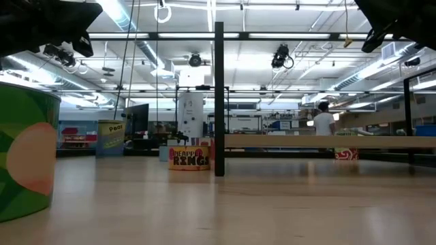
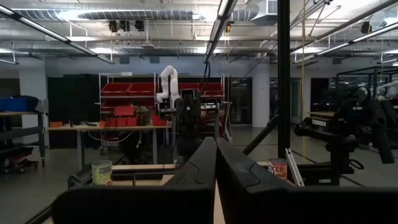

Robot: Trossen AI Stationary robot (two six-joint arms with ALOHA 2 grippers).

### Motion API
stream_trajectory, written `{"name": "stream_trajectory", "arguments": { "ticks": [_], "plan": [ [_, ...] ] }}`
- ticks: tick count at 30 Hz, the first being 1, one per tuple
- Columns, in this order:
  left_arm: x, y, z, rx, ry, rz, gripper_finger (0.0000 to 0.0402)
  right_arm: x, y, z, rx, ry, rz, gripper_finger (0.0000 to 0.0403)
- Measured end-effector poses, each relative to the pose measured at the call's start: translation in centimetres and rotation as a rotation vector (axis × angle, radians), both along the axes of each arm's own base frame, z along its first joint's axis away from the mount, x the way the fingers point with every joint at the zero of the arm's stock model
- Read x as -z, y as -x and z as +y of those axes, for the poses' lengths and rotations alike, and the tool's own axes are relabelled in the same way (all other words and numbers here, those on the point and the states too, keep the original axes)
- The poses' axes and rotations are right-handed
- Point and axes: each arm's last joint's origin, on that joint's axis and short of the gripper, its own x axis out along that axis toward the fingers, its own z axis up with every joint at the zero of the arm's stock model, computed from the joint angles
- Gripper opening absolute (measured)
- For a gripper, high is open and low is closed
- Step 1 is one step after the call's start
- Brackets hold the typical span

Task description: Pick and place cans onto a shelf

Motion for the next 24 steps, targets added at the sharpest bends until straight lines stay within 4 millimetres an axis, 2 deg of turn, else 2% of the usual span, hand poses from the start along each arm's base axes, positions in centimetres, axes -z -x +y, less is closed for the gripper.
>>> {"name": "stream_trajectory", "arguments": {
  "ticks": [14,18,24],
  "plan": [
    [0.00,0.00,0.00,0.000,0.000,0.000,0.0011,0.00,0.00,0.00,0.000,0.000,0.000,0.0026],
    [0.00,0.00,0.00,0.000,0.000,0.000,0.0011,-0.32,0.18,-0.04,0.040,0.053,-0.036,0.0026],
    [0.00,0.00,0.00,0.000,0.000,0.000,0.0011,-0.51,0.30,-0.03,-0.040,-0.071,-0.063,0.0026]
  ]
}}
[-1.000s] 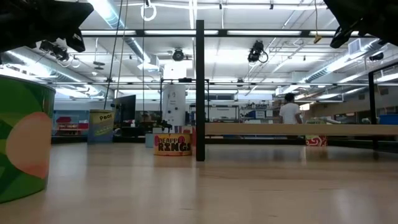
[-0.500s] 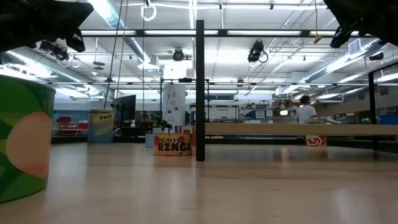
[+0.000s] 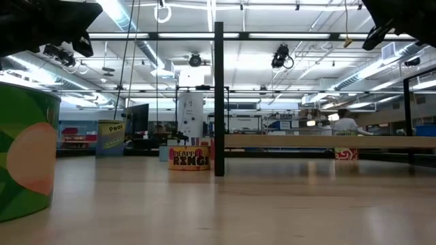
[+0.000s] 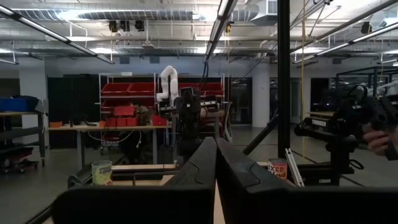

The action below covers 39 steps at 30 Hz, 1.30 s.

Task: Pick and place cans onto a shelf
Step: Put the light red can on the shelf

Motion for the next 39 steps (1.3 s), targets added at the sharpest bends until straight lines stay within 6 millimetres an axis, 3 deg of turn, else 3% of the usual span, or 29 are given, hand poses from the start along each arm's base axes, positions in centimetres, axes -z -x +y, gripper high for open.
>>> {"name": "stream_trajectory", "arguments": {
  "ticks": [9,14,21,24,31,39],
  "plan": [
    [0.0,0.0,0.0,0.000,0.000,-0.001,0.0011,-0.3,0.2,0.0,-0.065,-0.106,-0.035,0.0026],
    [0.0,0.0,0.0,0.000,0.000,-0.001,0.0011,-0.6,0.3,-0.2,-0.009,-0.106,-0.070,0.0026],
    [0.0,0.0,0.0,0.000,0.000,0.000,0.0011,-1.8,-1.4,0.6,-0.114,-0.157,0.239,0.0028],
    [0.0,0.0,0.0,0.000,0.000,-0.001,0.0011,-3.4,-2.4,1.4,-0.162,-0.138,0.308,0.0032],
    [0.0,0.0,0.0,0.000,0.000,0.000,0.0011,-6.3,-6.5,5.0,-0.254,-0.064,0.645,0.0039],
    [0.0,0.0,0.0,0.000,0.000,-0.001,0.0011,-8.0,-9.7,12.3,-0.320,0.002,1.099,0.0042]
  ]
}}
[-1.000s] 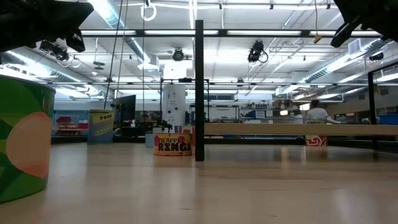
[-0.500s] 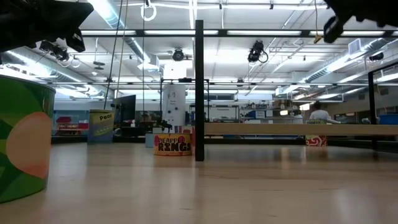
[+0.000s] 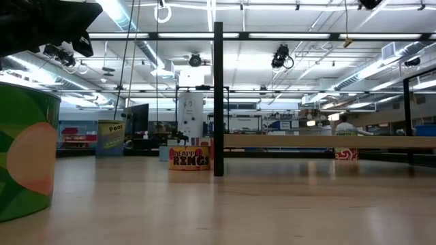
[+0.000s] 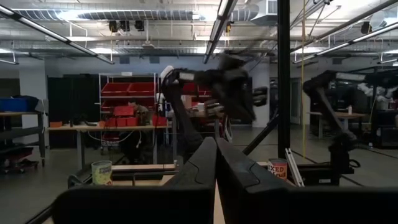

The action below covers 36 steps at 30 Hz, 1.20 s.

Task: Pick and place cans onto a shelf
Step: Put the light red can on the shelf

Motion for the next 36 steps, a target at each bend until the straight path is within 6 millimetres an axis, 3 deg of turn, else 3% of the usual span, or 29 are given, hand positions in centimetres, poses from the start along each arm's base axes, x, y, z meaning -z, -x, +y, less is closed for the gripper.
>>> {"name": "stream_trajectory", "arguments": {
  "ticks": [5,11,18,23,31,36],
  "plan": [
    [0.0,0.0,0.0,0.000,0.000,0.000,0.0011,0.0,-0.7,4.3,0.007,0.045,0.268,0.0086],
    [0.0,0.0,0.0,0.000,0.000,0.000,0.0011,0.3,-0.1,8.2,0.064,0.072,0.633,0.0186],
    [0.0,0.0,0.0,0.000,0.000,0.000,0.0011,3.0,1.5,12.4,0.083,0.018,0.954,0.0316],
    [0.0,0.0,0.0,0.000,0.000,0.000,0.0011,4.8,2.9,14.5,0.116,0.014,1.073,0.0383],
    [0.0,0.0,0.0,0.000,0.000,0.000,0.0011,6.3,5.5,16.6,0.201,0.034,1.128,0.0396],
    [0.0,0.0,0.0,0.000,0.000,0.001,0.0011,7.3,5.9,17.0,0.217,0.089,1.127,0.0399]
  ]
}}
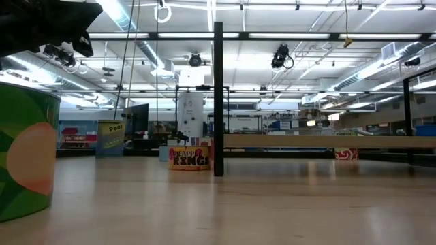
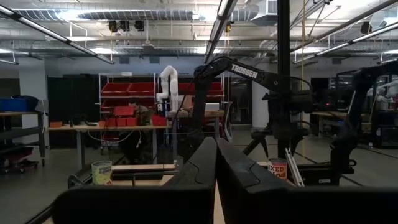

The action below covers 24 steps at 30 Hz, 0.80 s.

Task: Pick and place cans onto a shelf
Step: Put the light red can on the shelf

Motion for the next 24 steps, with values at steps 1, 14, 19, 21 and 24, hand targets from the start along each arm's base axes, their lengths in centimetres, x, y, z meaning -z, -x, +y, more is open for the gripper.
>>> {"name": "stream_trajectory", "arguments": {
  "ticks": [1,14,19,21,24],
  "plan": [
    [0.0,0.0,0.0,0.000,0.000,0.000,0.0011,0.2,0.0,0.0,-0.002,0.009,0.001,0.0399],
    [0.0,0.0,0.0,0.000,0.000,-0.001,0.0011,2.1,-0.2,0.4,-0.066,0.086,0.015,0.0396],
    [0.0,0.0,0.0,-0.001,0.000,-0.001,0.0011,2.9,-0.2,0.3,-0.107,0.090,0.021,0.0386],
    [0.0,0.0,0.0,0.000,0.000,-0.001,0.0011,3.0,-0.2,0.3,-0.149,0.082,0.029,0.0376],
    [0.0,0.0,0.0,0.000,0.000,0.000,0.0011,3.0,-0.2,0.2,-0.244,0.079,0.036,0.0353]
  ]
}}
